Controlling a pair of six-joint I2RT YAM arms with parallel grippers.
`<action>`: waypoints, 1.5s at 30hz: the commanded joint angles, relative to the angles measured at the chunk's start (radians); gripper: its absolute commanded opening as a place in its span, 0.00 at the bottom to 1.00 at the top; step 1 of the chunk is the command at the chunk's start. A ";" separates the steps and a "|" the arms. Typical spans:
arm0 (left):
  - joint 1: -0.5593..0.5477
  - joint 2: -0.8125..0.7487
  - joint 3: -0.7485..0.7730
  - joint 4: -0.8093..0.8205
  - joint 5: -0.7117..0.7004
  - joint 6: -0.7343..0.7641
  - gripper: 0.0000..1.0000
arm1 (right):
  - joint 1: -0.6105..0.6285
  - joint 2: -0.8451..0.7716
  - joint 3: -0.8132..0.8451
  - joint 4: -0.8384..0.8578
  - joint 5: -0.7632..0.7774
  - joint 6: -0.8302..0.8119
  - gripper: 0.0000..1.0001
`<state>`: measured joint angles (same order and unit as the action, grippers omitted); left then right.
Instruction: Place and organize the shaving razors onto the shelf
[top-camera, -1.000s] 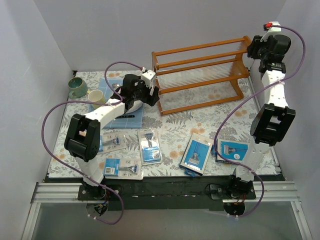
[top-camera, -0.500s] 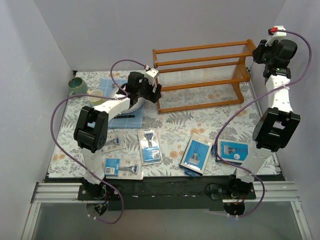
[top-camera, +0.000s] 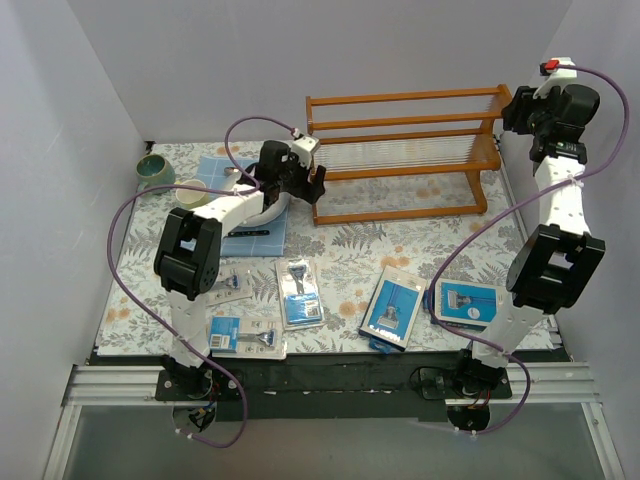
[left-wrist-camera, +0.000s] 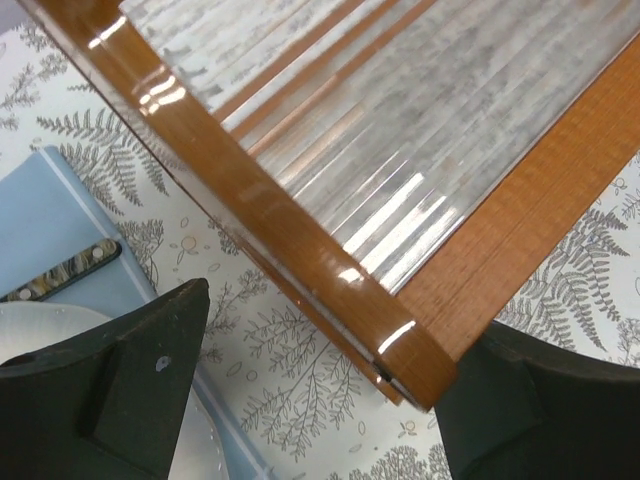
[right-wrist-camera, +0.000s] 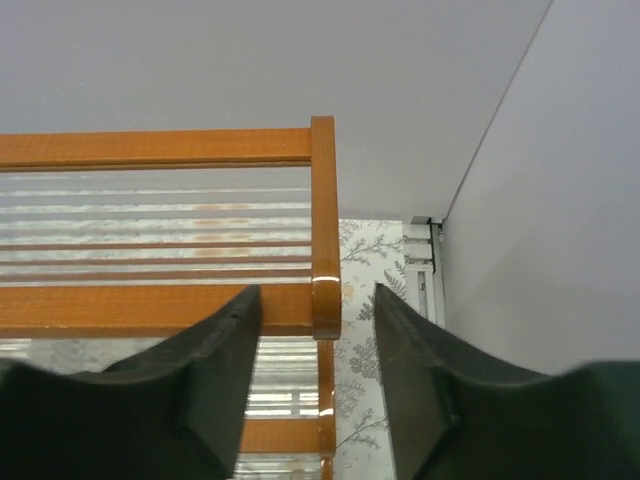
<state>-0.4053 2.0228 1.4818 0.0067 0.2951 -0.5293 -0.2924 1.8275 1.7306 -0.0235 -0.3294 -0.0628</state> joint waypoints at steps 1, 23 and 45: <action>0.029 -0.097 0.054 -0.115 -0.004 -0.041 0.84 | 0.004 -0.054 0.027 -0.071 0.007 0.012 0.64; -0.007 -0.550 -0.442 -0.257 0.179 -0.219 0.96 | 0.191 -0.674 -0.732 -0.429 -0.204 -0.049 0.68; -0.132 -0.539 -0.561 -0.243 0.201 -0.135 0.97 | 0.657 -0.544 -0.927 -0.543 -0.027 -0.476 0.76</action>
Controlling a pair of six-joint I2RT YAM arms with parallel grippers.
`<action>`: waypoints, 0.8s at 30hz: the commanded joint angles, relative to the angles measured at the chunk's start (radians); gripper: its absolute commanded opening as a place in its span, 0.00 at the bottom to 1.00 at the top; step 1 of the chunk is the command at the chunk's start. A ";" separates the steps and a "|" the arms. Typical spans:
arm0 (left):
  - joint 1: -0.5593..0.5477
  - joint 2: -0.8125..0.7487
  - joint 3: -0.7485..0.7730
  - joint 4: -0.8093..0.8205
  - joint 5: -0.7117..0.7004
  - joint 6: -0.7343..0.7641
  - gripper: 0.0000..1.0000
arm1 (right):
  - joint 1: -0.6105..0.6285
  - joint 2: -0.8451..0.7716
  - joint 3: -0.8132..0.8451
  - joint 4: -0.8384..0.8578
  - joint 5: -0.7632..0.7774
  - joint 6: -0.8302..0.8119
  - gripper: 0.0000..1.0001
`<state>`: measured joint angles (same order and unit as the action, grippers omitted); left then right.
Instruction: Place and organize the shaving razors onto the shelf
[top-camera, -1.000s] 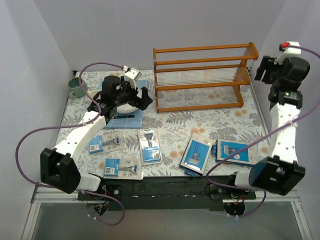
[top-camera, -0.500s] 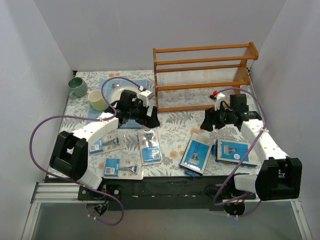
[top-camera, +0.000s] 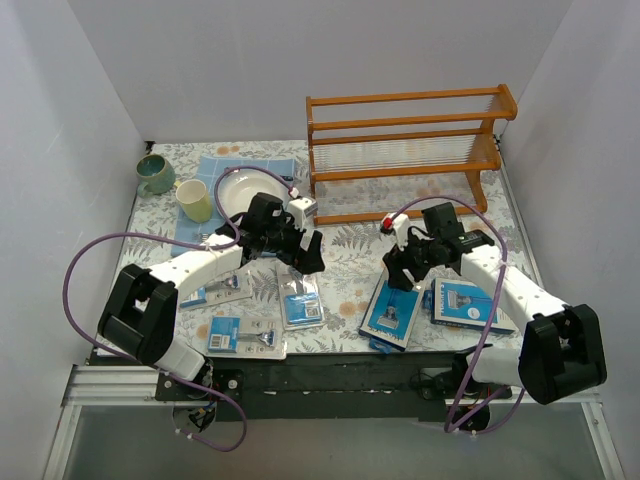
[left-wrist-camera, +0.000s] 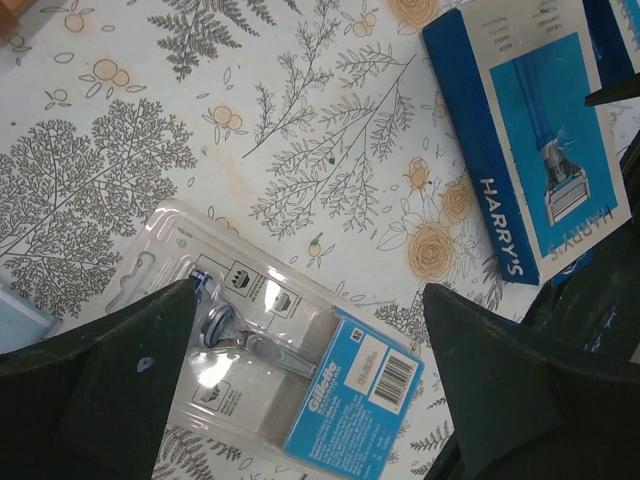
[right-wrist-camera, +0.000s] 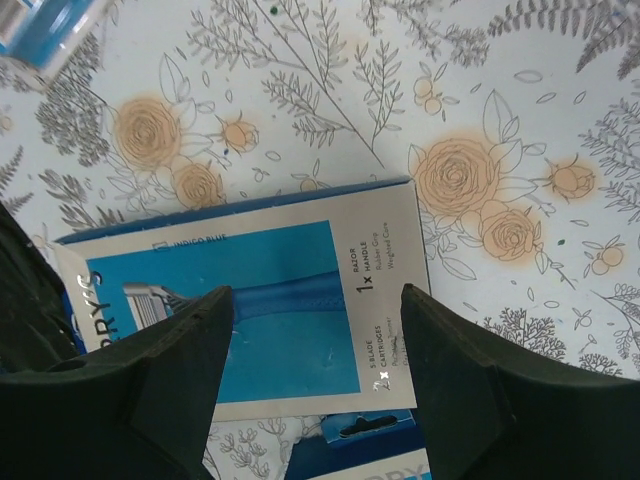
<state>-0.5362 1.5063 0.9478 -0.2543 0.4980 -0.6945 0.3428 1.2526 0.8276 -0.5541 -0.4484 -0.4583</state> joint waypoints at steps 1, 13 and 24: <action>-0.001 -0.023 -0.035 0.036 -0.028 0.027 0.97 | 0.024 0.047 -0.027 -0.006 0.106 -0.088 0.76; -0.001 -0.057 -0.070 0.067 -0.039 0.016 0.97 | 0.054 0.258 0.042 0.085 0.223 -0.149 0.73; 0.001 -0.052 -0.084 0.124 -0.016 -0.026 0.97 | 0.062 0.507 0.358 0.134 0.200 -0.083 0.61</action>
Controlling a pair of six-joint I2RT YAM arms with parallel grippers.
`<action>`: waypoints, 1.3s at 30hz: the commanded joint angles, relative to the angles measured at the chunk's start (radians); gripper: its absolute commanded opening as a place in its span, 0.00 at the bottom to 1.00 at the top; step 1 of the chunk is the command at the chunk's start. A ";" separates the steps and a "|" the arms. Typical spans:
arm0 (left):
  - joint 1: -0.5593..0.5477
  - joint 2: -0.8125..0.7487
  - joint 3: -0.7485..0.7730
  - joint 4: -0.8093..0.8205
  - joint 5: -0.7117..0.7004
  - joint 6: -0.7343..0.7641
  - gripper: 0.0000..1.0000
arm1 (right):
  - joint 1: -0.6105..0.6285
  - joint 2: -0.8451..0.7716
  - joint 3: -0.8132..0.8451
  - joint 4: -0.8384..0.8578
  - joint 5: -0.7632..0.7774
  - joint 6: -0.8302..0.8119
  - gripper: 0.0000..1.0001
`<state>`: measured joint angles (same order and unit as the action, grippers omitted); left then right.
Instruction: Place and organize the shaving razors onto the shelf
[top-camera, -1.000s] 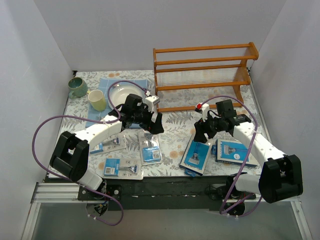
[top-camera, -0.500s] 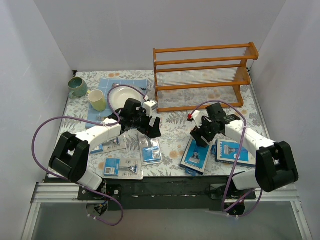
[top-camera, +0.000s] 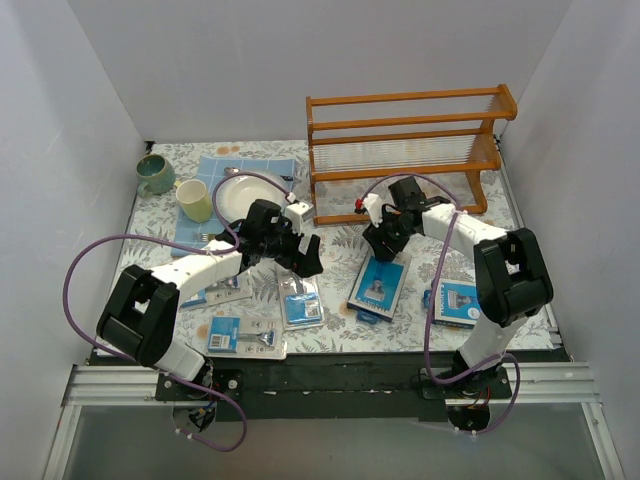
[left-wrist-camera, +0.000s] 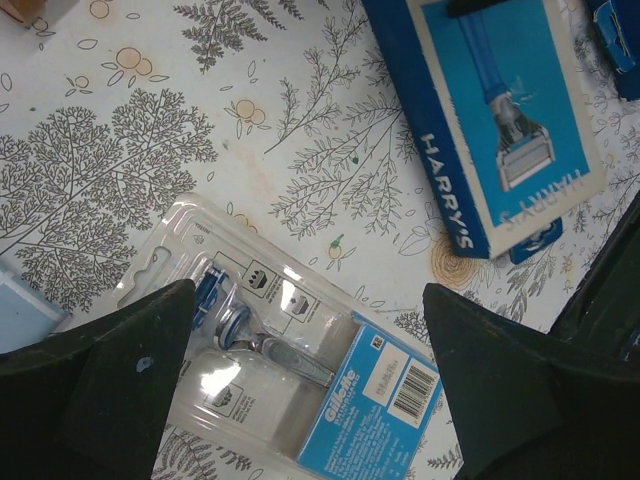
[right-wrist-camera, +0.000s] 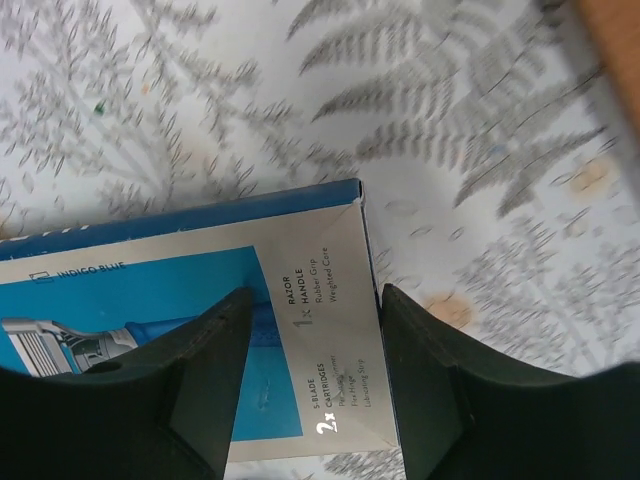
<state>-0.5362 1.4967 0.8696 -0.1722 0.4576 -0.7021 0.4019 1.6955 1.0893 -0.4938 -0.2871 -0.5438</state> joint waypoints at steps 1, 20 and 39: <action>0.001 -0.038 -0.003 0.043 0.024 -0.023 0.97 | 0.006 0.070 0.131 0.067 0.029 0.007 0.61; -0.106 0.180 0.193 -0.094 0.069 0.018 0.97 | -0.041 -0.514 -0.252 0.101 0.031 0.605 0.75; -0.154 -0.072 -0.225 0.417 0.165 -0.684 0.70 | -0.298 -0.588 -0.497 0.179 -0.325 0.556 0.64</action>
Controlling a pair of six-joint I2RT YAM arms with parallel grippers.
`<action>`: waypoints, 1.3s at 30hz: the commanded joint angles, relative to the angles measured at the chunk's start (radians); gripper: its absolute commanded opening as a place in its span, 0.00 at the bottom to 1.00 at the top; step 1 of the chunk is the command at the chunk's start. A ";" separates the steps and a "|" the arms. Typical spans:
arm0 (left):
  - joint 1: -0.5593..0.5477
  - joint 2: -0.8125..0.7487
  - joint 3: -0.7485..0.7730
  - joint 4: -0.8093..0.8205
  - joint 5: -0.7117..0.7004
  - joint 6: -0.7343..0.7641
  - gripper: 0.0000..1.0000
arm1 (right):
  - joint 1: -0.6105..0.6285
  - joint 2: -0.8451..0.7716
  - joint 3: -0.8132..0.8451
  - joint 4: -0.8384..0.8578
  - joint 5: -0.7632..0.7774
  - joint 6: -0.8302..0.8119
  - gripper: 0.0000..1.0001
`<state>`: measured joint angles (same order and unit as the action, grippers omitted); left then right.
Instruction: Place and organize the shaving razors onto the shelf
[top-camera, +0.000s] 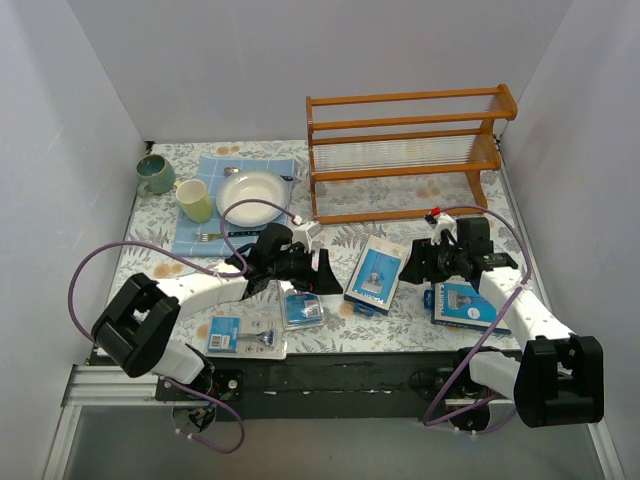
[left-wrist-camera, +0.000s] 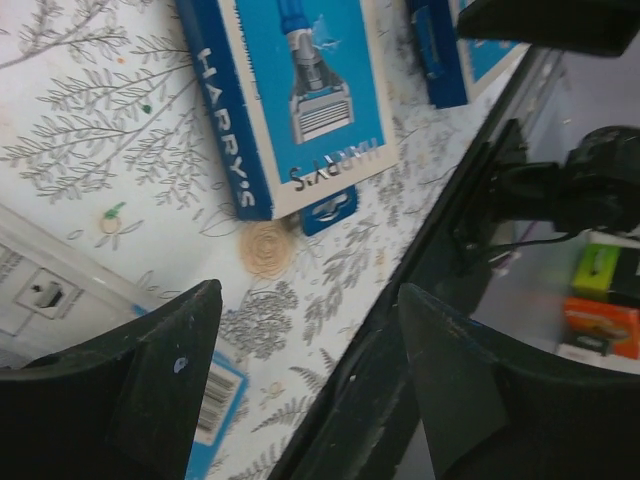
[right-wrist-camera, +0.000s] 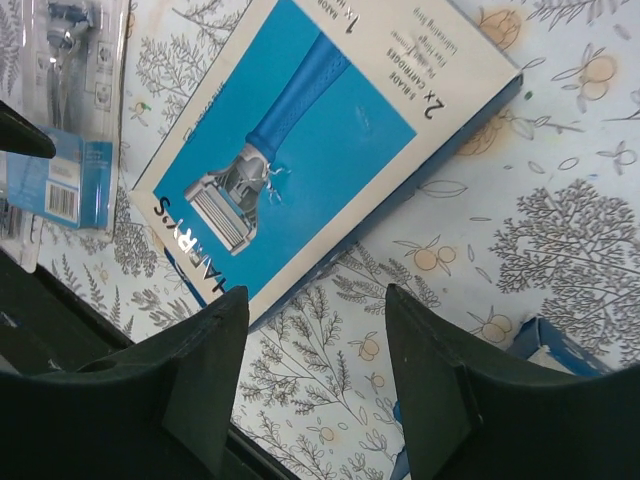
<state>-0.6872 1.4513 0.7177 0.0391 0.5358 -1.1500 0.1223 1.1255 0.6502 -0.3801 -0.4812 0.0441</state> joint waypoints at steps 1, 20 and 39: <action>-0.005 -0.017 -0.080 0.225 0.087 -0.266 0.69 | -0.018 -0.015 -0.076 0.081 -0.146 -0.039 0.63; -0.031 0.388 -0.004 0.464 0.179 -0.488 0.47 | -0.164 -0.016 -0.115 -0.013 -0.013 0.095 0.62; -0.178 0.368 -0.159 0.616 -0.080 -0.587 0.44 | -0.242 -0.035 -0.210 0.073 -0.066 0.206 0.60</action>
<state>-0.8261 1.8107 0.5842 0.6292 0.5873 -1.7092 -0.1093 1.0973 0.4408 -0.3138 -0.5465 0.2371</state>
